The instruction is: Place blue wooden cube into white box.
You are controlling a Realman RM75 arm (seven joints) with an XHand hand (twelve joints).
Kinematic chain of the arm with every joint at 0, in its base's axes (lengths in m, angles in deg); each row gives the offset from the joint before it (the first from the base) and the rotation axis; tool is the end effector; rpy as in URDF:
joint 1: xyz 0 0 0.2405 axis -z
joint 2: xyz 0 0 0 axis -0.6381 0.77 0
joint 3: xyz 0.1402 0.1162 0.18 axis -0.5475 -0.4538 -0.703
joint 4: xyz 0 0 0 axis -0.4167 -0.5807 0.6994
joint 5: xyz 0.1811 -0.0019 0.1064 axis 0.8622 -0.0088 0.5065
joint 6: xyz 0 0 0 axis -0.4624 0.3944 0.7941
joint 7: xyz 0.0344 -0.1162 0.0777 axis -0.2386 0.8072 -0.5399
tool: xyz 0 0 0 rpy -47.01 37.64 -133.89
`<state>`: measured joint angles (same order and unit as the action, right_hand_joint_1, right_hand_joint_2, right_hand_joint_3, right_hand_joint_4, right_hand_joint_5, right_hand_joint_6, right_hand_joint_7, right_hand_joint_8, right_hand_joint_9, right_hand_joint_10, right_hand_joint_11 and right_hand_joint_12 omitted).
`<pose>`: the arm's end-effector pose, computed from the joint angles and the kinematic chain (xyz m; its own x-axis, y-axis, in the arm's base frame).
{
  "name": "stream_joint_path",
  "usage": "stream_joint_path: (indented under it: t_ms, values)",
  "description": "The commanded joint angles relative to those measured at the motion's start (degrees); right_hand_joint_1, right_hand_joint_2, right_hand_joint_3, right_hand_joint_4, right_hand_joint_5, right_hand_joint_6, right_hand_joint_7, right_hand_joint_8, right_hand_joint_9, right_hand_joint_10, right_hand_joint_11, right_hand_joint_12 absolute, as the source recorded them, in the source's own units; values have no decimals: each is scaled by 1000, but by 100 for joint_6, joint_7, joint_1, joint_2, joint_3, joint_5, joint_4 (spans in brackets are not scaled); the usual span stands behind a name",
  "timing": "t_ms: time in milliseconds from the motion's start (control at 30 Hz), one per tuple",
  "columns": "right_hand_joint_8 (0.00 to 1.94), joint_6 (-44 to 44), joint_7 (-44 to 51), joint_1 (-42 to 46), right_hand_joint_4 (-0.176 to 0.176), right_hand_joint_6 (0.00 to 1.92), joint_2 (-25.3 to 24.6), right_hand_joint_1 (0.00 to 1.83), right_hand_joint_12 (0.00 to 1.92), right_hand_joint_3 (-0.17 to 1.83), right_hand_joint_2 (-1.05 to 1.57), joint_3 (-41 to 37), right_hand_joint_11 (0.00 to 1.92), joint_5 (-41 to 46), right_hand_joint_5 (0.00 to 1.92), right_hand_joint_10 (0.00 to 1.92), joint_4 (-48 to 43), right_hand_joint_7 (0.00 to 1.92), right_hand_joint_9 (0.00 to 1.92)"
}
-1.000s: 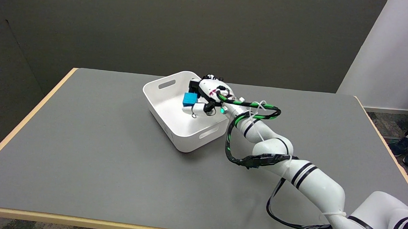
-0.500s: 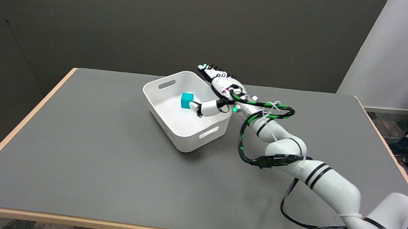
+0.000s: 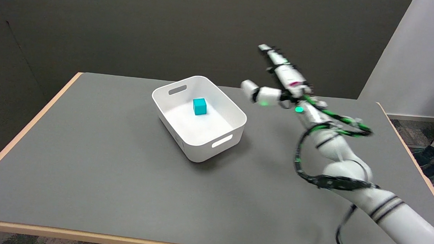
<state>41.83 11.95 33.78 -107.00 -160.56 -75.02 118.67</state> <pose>-0.2009 -0.3711 0.3451 0.8103 0.2183 0.5438 -0.5285 -0.1282 0.8392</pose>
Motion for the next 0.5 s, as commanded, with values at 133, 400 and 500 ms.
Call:
stream_joint_path:
  t_ms: [133,400,500]
  values:
    - [13,-1208,-1682,3663,8,95,-1534,251,915,933,636,-3266,-1,4275,-1,175,1162,-1,-1]
    - [-1,-1636,-2528,3763,34,168,-1617,177,702,915,649,-2740,-1,4288,-1,43,581,-1,-1]
    - [-1,-1738,-2533,3748,31,193,-1609,164,658,928,652,-2614,-1,4288,-1,20,540,-1,-1]
